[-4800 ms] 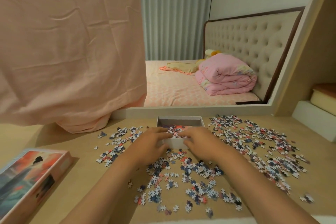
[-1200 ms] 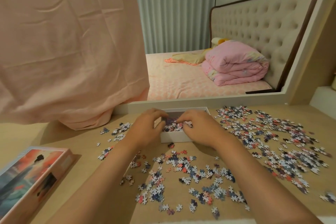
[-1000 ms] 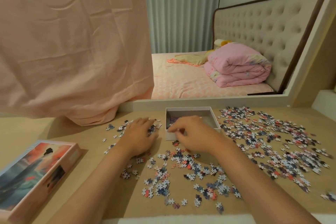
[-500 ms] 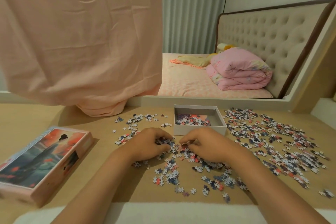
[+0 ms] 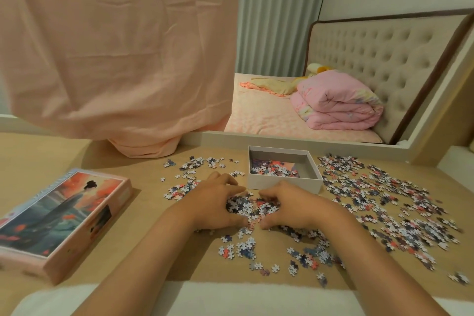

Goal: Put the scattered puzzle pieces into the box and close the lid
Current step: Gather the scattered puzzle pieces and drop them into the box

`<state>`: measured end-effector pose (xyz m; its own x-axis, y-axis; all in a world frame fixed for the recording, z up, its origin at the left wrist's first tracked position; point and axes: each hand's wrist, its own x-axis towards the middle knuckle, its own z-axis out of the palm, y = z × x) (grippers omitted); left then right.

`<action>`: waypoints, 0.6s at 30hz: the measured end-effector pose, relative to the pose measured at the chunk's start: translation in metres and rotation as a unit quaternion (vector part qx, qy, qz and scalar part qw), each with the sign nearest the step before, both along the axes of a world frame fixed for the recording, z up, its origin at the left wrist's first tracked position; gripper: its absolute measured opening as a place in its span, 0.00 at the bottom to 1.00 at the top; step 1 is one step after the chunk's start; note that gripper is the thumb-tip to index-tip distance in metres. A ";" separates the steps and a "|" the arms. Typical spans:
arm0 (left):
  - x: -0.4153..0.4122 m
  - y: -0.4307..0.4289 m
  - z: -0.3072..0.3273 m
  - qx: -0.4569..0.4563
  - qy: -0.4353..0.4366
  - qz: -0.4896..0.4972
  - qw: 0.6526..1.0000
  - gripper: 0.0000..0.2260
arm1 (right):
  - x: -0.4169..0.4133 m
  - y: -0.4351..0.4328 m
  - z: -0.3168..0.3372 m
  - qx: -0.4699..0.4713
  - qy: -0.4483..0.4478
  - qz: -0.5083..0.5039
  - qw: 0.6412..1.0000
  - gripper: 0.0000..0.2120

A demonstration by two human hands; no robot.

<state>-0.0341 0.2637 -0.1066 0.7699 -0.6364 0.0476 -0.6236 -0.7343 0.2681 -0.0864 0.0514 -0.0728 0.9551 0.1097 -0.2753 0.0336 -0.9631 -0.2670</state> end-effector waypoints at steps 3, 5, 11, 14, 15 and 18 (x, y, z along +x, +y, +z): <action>0.001 0.004 0.000 0.035 0.000 0.008 0.999 0.36 | 0.002 0.010 0.001 -0.032 0.007 0.006 0.999 0.43; 0.002 0.003 -0.001 0.010 0.018 0.003 1.000 0.32 | 0.005 0.016 -0.001 -0.008 -0.002 0.010 1.000 0.38; 0.004 -0.003 -0.005 -0.050 0.018 -0.006 0.999 0.18 | 0.009 0.018 -0.002 0.070 -0.039 -0.024 0.996 0.22; 0.003 -0.005 -0.005 -0.068 0.017 -0.001 0.998 0.16 | 0.011 0.016 -0.002 0.073 -0.050 -0.021 0.996 0.16; 0.003 -0.005 -0.005 -0.073 0.016 -0.002 0.997 0.15 | 0.011 0.015 -0.001 0.073 -0.059 -0.019 0.995 0.13; 0.005 -0.006 -0.004 -0.083 0.016 -0.008 0.996 0.12 | 0.016 0.005 0.008 0.106 -0.098 -0.024 0.989 0.04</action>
